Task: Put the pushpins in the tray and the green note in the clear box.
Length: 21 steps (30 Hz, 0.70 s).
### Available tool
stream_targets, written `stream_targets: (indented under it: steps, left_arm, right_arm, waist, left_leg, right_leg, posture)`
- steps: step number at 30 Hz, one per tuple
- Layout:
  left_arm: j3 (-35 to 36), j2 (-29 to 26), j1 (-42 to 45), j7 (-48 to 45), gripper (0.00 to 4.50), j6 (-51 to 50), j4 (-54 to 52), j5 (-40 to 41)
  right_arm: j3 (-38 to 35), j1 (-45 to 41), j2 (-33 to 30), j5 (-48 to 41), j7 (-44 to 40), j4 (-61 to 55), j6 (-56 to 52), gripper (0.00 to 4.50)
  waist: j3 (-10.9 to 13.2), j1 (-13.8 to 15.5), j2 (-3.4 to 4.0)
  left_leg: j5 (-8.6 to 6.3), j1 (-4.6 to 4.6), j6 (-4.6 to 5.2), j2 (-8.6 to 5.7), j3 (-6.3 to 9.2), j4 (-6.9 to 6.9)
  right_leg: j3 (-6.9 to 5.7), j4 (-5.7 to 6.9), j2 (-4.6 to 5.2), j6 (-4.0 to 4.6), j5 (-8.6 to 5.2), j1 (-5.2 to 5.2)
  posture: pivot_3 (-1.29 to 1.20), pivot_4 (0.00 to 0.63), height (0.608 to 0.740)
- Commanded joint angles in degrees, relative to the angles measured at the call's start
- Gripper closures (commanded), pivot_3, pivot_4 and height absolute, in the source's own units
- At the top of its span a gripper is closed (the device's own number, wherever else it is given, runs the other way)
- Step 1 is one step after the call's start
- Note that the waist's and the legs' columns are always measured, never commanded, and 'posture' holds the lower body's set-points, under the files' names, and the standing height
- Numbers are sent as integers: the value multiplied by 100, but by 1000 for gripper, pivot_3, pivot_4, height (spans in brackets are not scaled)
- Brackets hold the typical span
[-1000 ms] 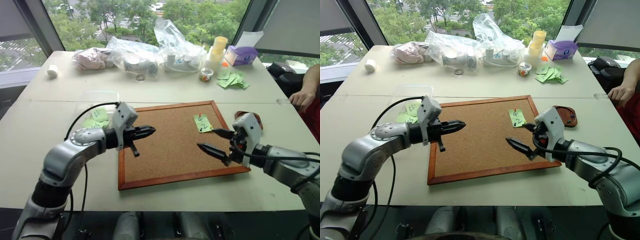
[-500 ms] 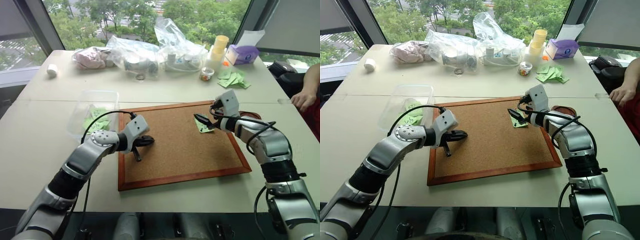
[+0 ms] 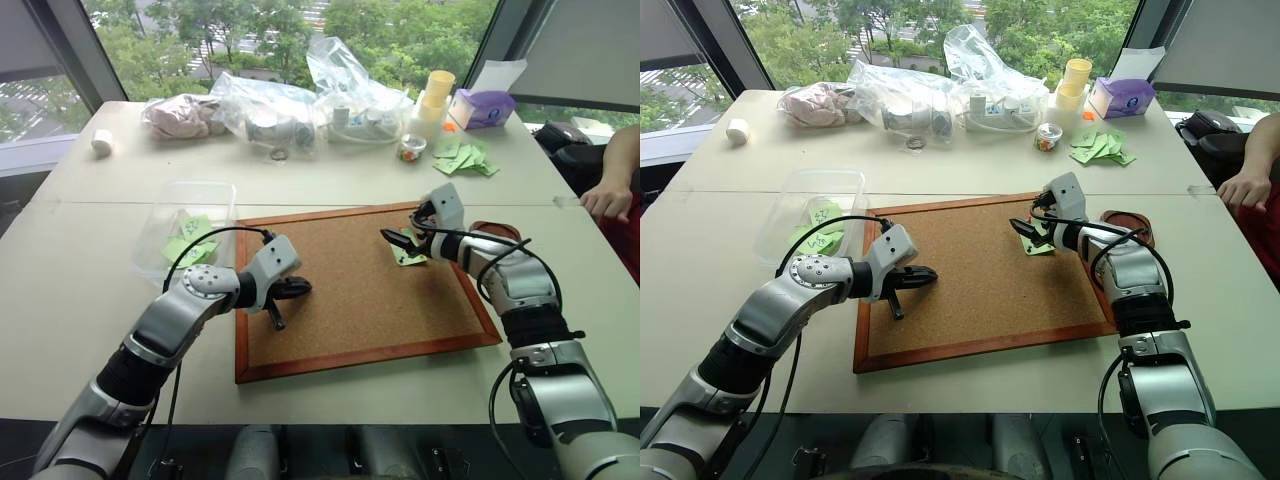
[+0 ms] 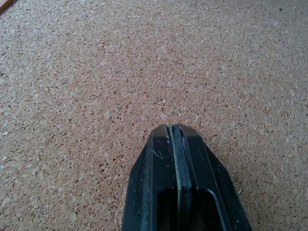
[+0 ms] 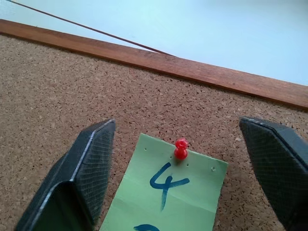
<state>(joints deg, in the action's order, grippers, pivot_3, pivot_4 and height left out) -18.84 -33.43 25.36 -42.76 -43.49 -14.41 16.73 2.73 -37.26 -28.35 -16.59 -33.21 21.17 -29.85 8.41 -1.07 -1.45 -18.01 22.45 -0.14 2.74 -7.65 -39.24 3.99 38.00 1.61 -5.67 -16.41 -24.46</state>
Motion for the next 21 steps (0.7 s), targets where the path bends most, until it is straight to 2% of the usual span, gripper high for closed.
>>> stream_targets:
  steps: [1, 5, 21]
  left_arm:
    - [5, 34, -39, -67, 4500, -41, -158, -6]
    - [-14, 6, -52, -60, 4500, -50, -182, -41]
    - [-283, -177, -84, -200, 4500, -306, -161, -306]
  right_arm:
    - [-180, -130, 35, 46, -45, -45, 102, 2417]
    - [-204, -78, 83, 52, -98, -65, 49, 4483]
    - [-787, 2, 214, -76, 125, -366, 352, 4483]
  waist:
    - [0, 2, 0]
    - [0, -2, 0]
    - [0, -10, 2]
  left_leg:
    - [0, 0, 0, 0, 0, 0]
    - [0, 0, 0, 0, 0, 0]
    - [0, -1, -1, 0, -1, 0]
  right_leg:
    - [0, 0, 0, 0, 0, 0]
    - [0, 0, 0, 0, 0, 0]
    - [0, 1, -1, 0, 0, 0]
  posture:
    - [0, 150, 738]
    - [0, 150, 738]
    - [0, 150, 738]
